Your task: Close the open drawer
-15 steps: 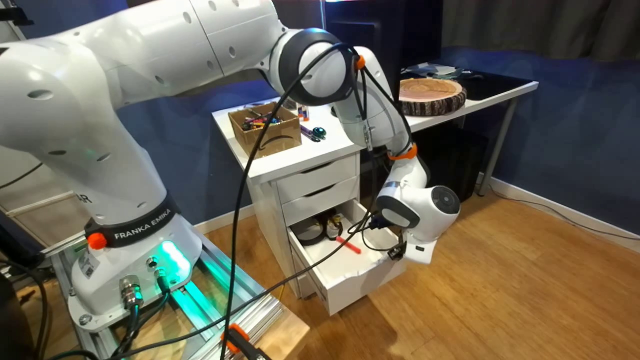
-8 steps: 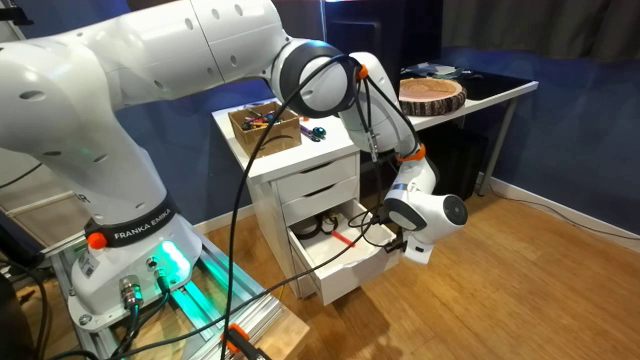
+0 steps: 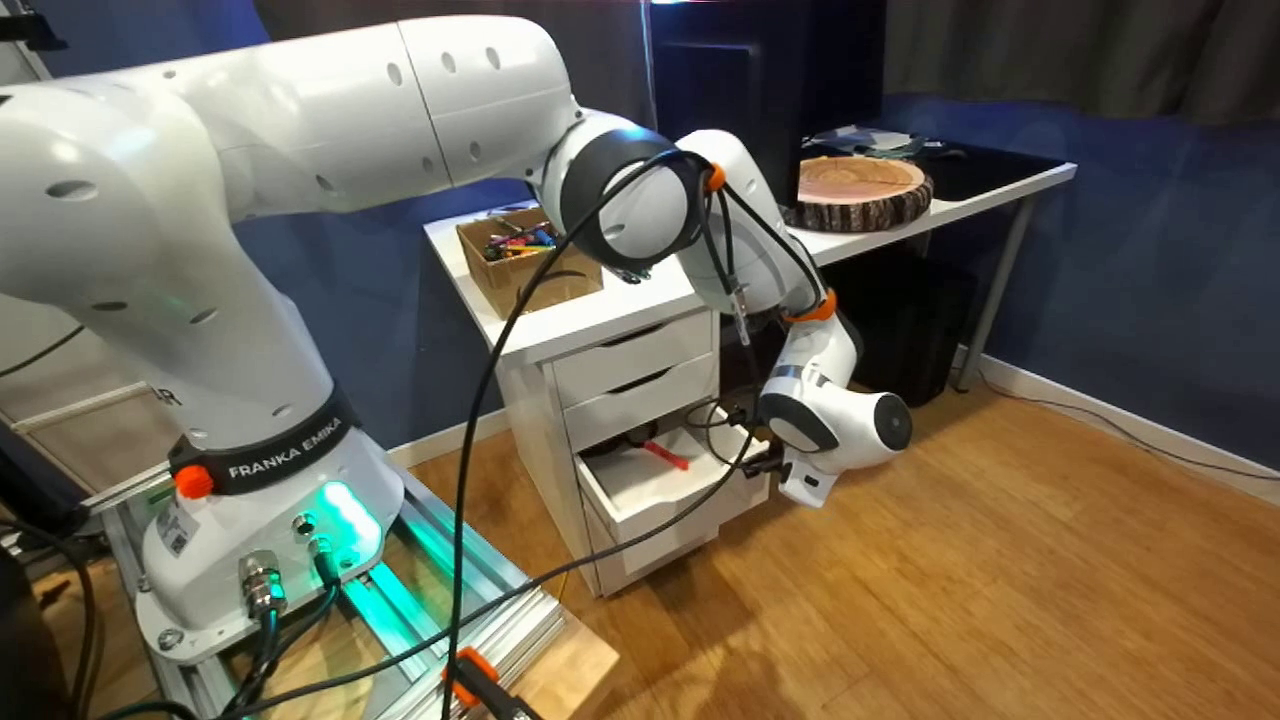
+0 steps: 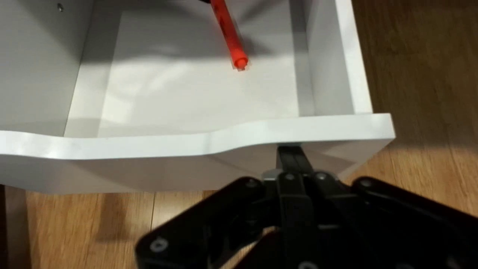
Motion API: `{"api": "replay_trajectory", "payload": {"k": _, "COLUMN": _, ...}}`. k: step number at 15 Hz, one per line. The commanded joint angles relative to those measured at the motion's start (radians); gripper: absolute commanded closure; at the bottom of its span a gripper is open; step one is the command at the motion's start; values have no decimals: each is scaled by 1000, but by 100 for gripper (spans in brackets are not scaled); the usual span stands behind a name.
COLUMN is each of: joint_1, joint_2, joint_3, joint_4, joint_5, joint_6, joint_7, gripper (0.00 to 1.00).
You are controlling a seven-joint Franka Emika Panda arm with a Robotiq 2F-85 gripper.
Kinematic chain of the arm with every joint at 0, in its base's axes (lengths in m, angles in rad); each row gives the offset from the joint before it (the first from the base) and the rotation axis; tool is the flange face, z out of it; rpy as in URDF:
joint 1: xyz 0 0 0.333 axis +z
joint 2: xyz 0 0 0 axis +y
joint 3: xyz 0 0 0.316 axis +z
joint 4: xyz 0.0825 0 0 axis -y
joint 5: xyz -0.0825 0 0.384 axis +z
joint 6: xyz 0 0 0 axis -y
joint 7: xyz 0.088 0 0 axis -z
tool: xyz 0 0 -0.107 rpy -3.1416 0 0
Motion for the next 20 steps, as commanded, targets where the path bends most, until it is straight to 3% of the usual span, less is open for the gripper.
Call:
{"api": "replay_trajectory", "payload": {"k": 1, "joint_1": 18, "joint_2": 0, "joint_3": 25, "joint_4": 14, "joint_5": 45, "joint_6": -57, "joint_7": 38, "gripper": 100}}
{"api": "replay_trajectory", "payload": {"k": 7, "joint_1": 50, "joint_2": -3, "joint_3": 47, "joint_4": 11, "joint_5": 99, "joint_6": -54, "joint_7": 54, "gripper": 100}}
{"api": "replay_trajectory", "payload": {"k": 8, "joint_1": 57, "joint_2": -3, "joint_3": 17, "joint_4": 4, "joint_5": 81, "joint_6": -48, "joint_7": 33, "gripper": 100}}
{"api": "replay_trajectory", "payload": {"k": 15, "joint_1": 62, "joint_2": -4, "joint_3": 10, "joint_4": 4, "joint_5": 81, "joint_6": -46, "joint_7": 34, "gripper": 100}}
{"api": "replay_trajectory", "payload": {"k": 20, "joint_1": 125, "joint_2": -1, "joint_3": -29, "joint_4": -28, "joint_5": 71, "joint_6": 66, "joint_7": 71, "gripper": 100}}
